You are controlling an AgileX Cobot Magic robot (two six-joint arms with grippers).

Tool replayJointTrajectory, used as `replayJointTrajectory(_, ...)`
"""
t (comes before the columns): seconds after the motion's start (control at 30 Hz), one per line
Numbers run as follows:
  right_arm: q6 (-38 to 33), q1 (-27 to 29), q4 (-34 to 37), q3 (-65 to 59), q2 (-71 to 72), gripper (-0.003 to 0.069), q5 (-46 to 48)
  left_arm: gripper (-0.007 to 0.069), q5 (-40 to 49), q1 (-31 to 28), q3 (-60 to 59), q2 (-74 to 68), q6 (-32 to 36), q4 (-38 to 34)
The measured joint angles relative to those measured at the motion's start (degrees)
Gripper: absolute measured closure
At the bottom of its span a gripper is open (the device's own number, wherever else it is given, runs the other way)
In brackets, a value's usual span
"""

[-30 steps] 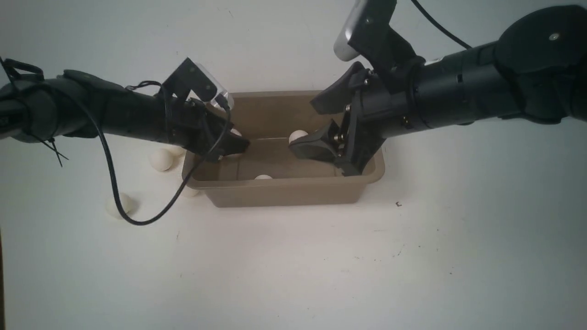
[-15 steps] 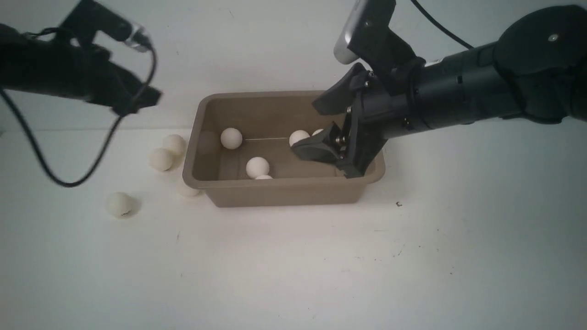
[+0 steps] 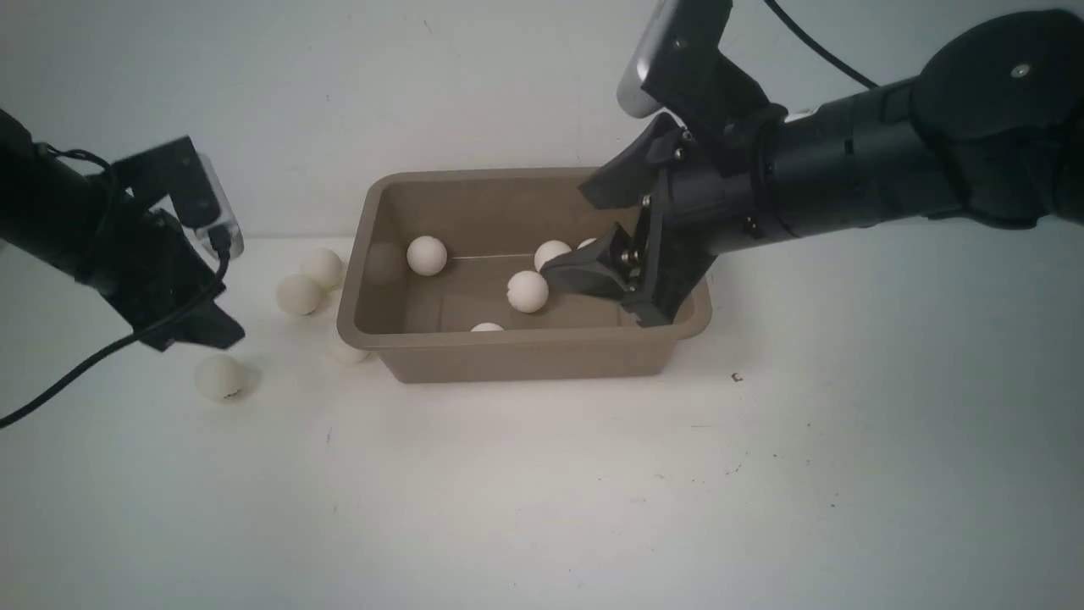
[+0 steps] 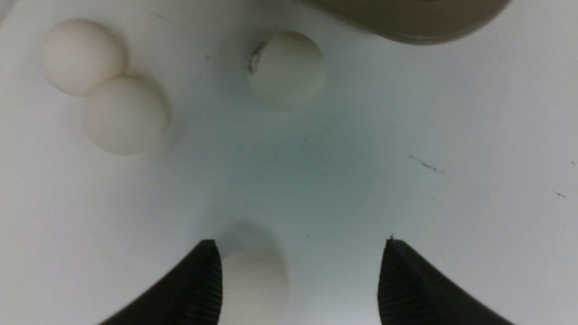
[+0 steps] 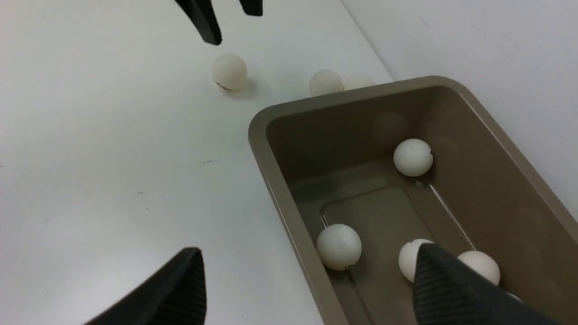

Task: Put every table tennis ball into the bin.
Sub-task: Use the left arm to clamp the table tennis ball closest to it

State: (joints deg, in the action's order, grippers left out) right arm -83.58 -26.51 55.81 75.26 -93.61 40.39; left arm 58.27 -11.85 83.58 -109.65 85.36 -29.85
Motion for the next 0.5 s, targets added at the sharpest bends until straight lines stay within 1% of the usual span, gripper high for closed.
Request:
replayJointTrajectory(0.1, 0.0, 0.0, -0.2, 0.0, 0.0, 0.0101, -0.1, 0.0218, -0.3, 0.0, 0.1, -0.8, -3.6, 1.1)
replayJointTrajectory(0.13, 0.0, 0.0, -0.2, 0.0, 0.0, 0.0101, -0.1, 0.0219, -0.5, 0.0, 0.1, -1.2, -6.6, 1.4)
replayJointTrajectory(0.2, 0.0, 0.0, -0.2, 0.0, 0.0, 0.0101, -0.1, 0.0219, -1.5, 0.0, 0.1, -2.1, -14.9, 1.8)
replayJointTrajectory(0.23, 0.0, 0.0, -0.2, 0.0, 0.0, 0.0101, -0.1, 0.0219, -1.6, 0.0, 0.1, -2.2, -15.6, 1.8)
replayJointTrajectory(0.27, 0.0, 0.0, -0.2, 0.0, 0.0, 0.0101, -0.1, 0.0219, -2.3, 0.0, 0.1, -2.9, -21.7, 1.8)
replayJointTrajectory(0.3, 0.0, 0.0, -0.3, 0.0, 0.0, 0.0101, 0.0, 0.0219, -3.0, 0.0, 0.1, -3.2, -25.2, 2.1)
replayJointTrajectory(0.4, 0.0, 0.0, -0.3, 0.0, 0.0, 0.0101, 0.2, 0.0219, -4.2, 0.0, 0.1, -3.6, -31.5, 3.6)
replayJointTrajectory(0.43, 0.0, 0.0, -0.3, 0.0, 0.0, 0.0101, 0.2, 0.0219, -4.3, 0.0, 0.1, -3.7, -31.9, 4.0)
replayJointTrajectory(0.5, 0.0, 0.0, -0.3, 0.0, 0.0, 0.0101, 0.6, 0.0219, -5.9, 0.0, 0.1, -3.7, -38.3, 7.2)
